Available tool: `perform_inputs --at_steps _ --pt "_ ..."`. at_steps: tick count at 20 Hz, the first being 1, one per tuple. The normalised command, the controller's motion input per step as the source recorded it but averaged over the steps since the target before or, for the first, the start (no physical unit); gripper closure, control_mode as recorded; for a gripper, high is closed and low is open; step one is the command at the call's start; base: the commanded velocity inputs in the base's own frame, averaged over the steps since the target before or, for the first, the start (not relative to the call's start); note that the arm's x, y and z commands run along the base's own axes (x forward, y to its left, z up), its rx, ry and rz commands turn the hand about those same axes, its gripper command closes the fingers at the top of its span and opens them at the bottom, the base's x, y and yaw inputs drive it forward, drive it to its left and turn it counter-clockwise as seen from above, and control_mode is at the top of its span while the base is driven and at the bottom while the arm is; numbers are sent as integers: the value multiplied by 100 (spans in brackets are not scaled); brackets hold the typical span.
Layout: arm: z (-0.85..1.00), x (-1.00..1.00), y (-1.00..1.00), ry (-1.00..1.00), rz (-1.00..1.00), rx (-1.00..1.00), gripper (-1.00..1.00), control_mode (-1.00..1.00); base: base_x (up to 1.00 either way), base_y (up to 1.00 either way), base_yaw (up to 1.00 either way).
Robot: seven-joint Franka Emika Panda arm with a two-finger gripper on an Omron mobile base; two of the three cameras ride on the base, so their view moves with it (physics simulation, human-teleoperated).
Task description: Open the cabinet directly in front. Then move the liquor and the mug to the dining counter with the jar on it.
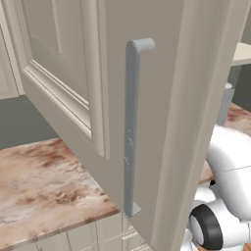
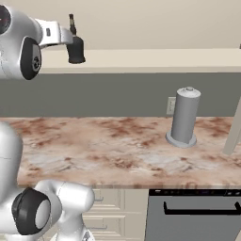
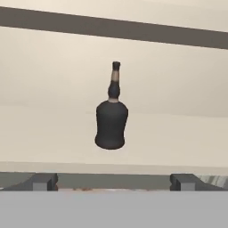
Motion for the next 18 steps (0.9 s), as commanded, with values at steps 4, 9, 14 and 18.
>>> perform_inputs --at_steps 4,9,14,18 --pt "0 59 15 5 -4 0 -100 -100 0 0 0" --pt "0 61 4 3 -1 0 -100 -100 0 0 0" --pt "0 53 0 0 0 0 -100 -100 0 0 0" --pt "0 45 0 0 0 0 -100 -100 0 0 0"
